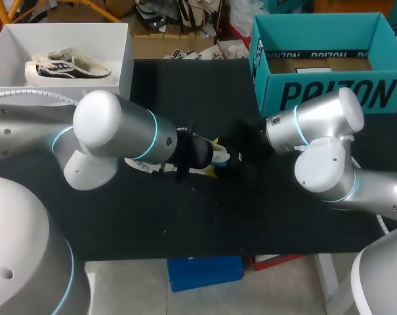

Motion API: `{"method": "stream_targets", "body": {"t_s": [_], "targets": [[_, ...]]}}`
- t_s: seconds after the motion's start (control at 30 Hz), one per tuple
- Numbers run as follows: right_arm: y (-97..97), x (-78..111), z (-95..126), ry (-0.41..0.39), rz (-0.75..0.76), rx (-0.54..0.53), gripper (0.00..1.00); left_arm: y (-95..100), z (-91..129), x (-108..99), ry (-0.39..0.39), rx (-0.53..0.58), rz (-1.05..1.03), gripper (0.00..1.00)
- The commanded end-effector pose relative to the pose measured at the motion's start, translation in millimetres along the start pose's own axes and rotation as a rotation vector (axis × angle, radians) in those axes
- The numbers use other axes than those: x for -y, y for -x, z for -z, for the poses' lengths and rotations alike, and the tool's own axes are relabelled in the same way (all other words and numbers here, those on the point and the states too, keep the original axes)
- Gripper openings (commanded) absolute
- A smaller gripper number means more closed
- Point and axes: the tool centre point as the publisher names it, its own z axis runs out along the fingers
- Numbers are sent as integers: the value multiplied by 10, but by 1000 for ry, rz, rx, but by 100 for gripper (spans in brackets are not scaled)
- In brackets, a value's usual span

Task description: Take the shoe out of the shoebox, open the shoe tongue, remove and reinsert the insole, then place the shoe into the shoebox

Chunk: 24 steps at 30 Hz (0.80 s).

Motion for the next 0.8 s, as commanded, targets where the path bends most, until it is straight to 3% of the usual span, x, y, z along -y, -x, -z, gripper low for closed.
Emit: {"method": "stream_targets", "body": {"t_s": [0.03, 0.27, 0.47, 0.8], "targets": [[8, 9, -22, -5, -2, 1, 0, -61, 292, -31, -37, -35, -1, 0], [8, 9, -22, -5, -2, 1, 0, -114, 560, -48, -97, -67, -14, 0], [8, 9, -22, -5, -2, 1, 0, -65, 798, -17, -247, -156, -32, 0], [8, 9, -22, -5, -2, 1, 0, 86, 1296, 288, -428, -222, -54, 0]]}}
